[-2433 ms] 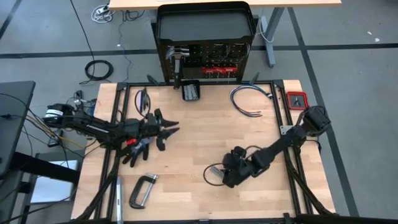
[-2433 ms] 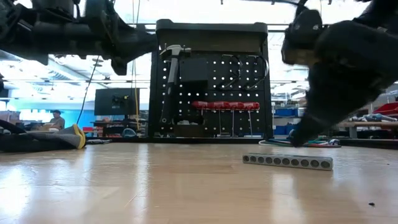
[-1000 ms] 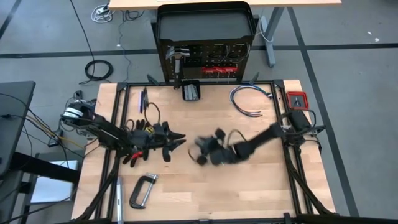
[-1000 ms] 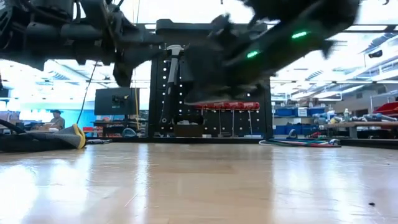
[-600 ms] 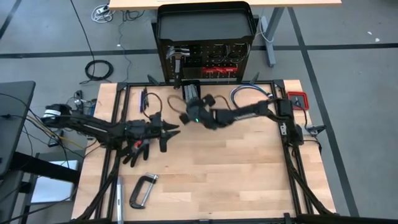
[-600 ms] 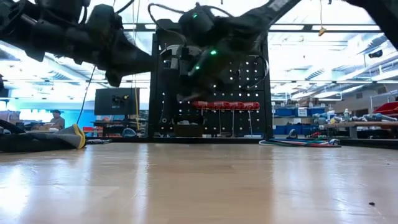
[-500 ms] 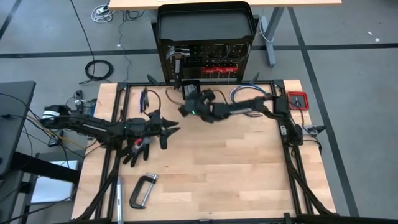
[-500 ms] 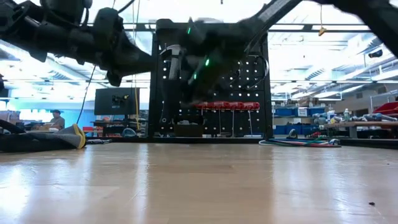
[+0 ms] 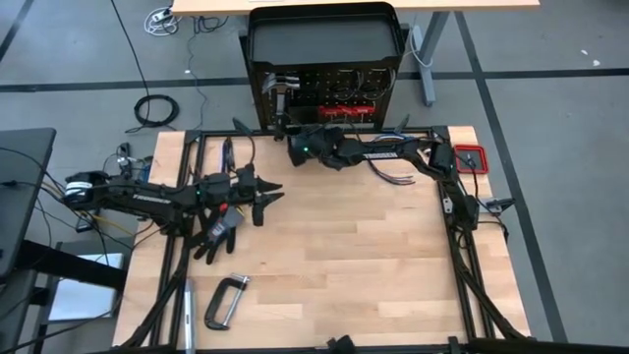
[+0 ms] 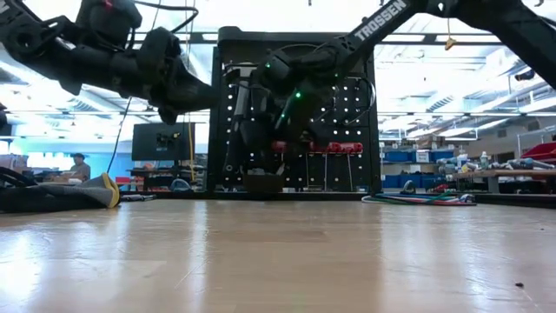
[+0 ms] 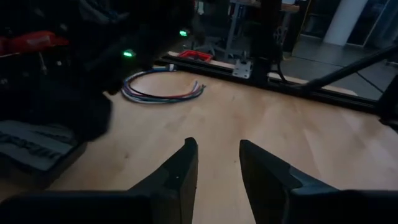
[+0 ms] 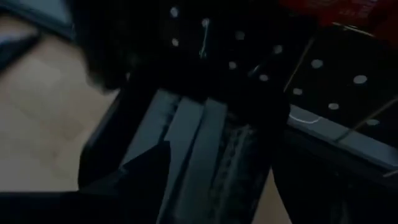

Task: Hang tools onto peg board
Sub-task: Put the gray terminal block into the black bin

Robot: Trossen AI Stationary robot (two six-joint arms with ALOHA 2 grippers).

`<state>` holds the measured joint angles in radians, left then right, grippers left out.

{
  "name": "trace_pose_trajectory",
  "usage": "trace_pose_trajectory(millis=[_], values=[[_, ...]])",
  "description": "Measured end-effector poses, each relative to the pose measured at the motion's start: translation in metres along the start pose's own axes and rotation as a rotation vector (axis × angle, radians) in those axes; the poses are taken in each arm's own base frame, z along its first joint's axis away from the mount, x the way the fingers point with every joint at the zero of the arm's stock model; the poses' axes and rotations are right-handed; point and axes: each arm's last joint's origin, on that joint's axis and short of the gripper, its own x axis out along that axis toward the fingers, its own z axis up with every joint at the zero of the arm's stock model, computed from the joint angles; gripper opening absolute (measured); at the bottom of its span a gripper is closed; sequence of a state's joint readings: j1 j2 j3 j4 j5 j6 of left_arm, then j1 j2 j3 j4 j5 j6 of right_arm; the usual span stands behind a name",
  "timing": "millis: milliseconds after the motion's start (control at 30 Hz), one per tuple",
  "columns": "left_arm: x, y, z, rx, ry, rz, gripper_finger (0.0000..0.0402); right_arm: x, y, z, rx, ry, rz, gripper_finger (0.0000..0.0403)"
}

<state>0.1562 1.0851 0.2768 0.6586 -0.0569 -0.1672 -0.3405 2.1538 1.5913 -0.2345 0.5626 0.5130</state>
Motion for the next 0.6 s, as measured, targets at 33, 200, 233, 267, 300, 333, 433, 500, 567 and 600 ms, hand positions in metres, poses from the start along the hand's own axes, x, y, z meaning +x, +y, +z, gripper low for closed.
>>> trace_pose_trajectory(millis=[33, 200, 233, 267, 300, 333, 433, 500, 567, 600], values=[[0.000, 0.001, 0.000, 0.003, -0.001, -0.004, 0.0125, -0.004, 0.002, -0.001, -0.031, 0.007, 0.002, 0.0280], [-0.002, 0.006, 0.003, 0.024, -0.003, -0.037, 0.0125, -0.042, 0.013, -0.004, -0.231, 0.060, 0.020, 0.0278], [-0.003, 0.007, 0.005, 0.024, -0.009, -0.038, 0.0125, -0.048, 0.013, -0.005, -0.277, 0.075, 0.019, 0.0275], [-0.003, 0.008, 0.006, 0.024, -0.018, -0.040, 0.0125, -0.052, 0.012, -0.006, -0.333, 0.099, 0.012, 0.0272], [-0.003, 0.009, 0.007, 0.024, -0.023, -0.037, 0.0125, -0.053, 0.011, -0.009, -0.392, 0.124, 0.011, 0.0269], [-0.003, 0.010, 0.008, 0.023, -0.024, -0.037, 0.0125, -0.053, 0.011, -0.010, -0.448, 0.147, 0.032, 0.0264], [-0.004, 0.013, 0.010, 0.022, -0.035, -0.045, 0.0125, -0.052, 0.010, -0.018, -0.697, 0.213, 0.162, 0.0247], [-0.004, 0.014, 0.010, 0.021, -0.030, -0.050, 0.0125, -0.048, 0.008, -0.025, -0.875, 0.212, 0.197, 0.0233], [-0.004, 0.014, 0.010, 0.020, -0.026, -0.063, 0.0125, -0.041, 0.001, -0.030, -0.995, 0.214, 0.201, 0.0218], [-0.004, 0.014, 0.010, 0.020, -0.026, -0.067, 0.0125, -0.037, -0.002, -0.029, -1.020, 0.209, 0.202, 0.0209]])
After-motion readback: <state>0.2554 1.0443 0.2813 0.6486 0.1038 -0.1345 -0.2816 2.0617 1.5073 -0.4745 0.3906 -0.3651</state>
